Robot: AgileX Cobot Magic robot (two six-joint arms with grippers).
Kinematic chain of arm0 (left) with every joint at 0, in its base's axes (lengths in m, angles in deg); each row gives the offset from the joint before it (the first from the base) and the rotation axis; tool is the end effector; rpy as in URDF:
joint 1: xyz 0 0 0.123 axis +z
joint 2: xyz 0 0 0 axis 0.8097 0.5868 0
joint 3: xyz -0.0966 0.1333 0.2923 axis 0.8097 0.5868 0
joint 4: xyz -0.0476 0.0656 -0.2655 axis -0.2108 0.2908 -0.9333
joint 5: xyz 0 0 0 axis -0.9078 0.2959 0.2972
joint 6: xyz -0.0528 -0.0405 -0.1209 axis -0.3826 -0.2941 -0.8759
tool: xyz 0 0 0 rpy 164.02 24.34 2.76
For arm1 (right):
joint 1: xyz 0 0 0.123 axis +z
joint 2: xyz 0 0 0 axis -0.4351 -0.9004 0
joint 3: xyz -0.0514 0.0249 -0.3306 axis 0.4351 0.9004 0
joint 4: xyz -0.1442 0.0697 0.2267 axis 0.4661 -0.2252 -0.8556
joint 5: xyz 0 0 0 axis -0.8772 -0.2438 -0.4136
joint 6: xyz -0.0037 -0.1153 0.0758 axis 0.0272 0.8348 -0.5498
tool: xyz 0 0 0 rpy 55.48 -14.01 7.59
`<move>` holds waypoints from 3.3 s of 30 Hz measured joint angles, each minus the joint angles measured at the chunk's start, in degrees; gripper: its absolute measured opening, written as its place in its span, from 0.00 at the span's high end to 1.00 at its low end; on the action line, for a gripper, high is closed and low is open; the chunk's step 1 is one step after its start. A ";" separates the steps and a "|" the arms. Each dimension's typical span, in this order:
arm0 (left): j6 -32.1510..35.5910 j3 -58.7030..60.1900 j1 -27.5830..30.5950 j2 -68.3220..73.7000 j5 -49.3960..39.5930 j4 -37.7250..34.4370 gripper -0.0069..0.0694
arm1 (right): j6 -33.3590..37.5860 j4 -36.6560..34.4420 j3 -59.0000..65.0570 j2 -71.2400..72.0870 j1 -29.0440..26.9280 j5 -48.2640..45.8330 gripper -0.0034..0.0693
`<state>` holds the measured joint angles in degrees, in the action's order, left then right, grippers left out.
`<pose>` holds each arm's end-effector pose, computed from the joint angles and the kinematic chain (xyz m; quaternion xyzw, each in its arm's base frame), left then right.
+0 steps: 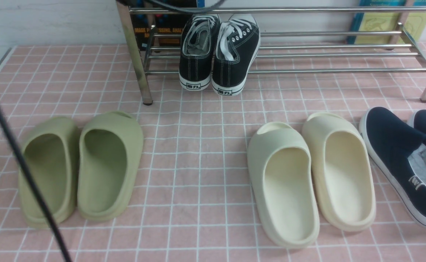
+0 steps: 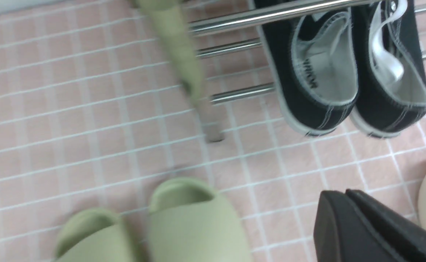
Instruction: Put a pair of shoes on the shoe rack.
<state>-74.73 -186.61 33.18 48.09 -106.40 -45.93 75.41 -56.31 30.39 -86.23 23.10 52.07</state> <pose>0.4225 -0.1373 0.4930 0.1172 0.9071 -0.0059 0.4043 0.0734 -0.0006 0.1613 0.0462 0.7982 0.0192 0.6003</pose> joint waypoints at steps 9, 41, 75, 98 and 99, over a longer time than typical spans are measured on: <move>-0.71 12.37 0.00 -22.76 0.00 2.09 0.85 | 0.00 0.00 0.00 0.00 0.00 0.00 0.62; -7.06 75.97 1.67 -78.87 20.30 3.70 0.91 | 0.22 0.00 0.00 0.00 0.00 0.00 0.62; -3.95 126.24 19.24 -102.78 51.48 0.47 0.91 | 0.40 0.13 0.00 0.00 0.00 0.00 0.62; -4.00 126.01 19.24 -102.78 49.77 0.97 0.88 | 0.63 0.13 0.00 0.00 0.00 0.00 0.62; -4.00 126.01 19.24 -102.78 49.72 1.11 0.88 | 0.63 0.13 0.00 0.00 0.00 0.00 0.62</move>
<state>-78.73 -60.60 52.42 -54.69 -56.69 -44.82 76.04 -56.18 30.39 -86.23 23.10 52.07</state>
